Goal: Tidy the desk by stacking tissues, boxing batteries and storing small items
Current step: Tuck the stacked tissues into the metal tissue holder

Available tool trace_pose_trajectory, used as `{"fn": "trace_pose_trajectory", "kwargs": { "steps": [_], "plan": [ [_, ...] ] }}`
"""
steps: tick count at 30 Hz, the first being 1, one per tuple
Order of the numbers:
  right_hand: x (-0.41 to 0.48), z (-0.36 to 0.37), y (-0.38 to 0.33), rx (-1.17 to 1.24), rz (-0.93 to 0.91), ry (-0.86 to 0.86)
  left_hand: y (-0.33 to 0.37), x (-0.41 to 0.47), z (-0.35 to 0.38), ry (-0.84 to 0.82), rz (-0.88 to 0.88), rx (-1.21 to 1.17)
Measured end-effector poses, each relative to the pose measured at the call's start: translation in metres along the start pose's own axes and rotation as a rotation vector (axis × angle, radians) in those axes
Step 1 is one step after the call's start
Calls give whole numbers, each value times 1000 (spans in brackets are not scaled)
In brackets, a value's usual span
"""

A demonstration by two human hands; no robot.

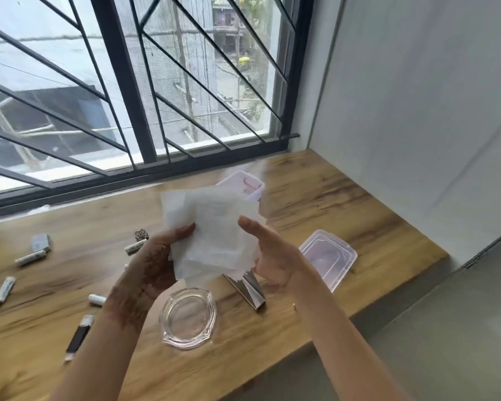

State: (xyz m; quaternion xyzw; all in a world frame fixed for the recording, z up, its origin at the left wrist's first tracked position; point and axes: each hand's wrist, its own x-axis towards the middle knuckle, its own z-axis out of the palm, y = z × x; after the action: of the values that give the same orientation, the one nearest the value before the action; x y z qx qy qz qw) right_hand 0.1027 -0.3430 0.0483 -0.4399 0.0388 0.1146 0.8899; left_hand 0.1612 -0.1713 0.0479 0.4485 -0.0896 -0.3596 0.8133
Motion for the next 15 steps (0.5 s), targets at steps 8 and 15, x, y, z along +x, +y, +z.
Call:
{"fn": "trace_pose_trajectory", "kwargs": {
  "steps": [8, 15],
  "plan": [
    [-7, -2, 13, -174, -204, 282, 4, 9, -19, -29, -49, 197],
    [-18, 12, 20, -594, -410, 635, 16, 19, -27, -90, 50, 535]
  ]
}}
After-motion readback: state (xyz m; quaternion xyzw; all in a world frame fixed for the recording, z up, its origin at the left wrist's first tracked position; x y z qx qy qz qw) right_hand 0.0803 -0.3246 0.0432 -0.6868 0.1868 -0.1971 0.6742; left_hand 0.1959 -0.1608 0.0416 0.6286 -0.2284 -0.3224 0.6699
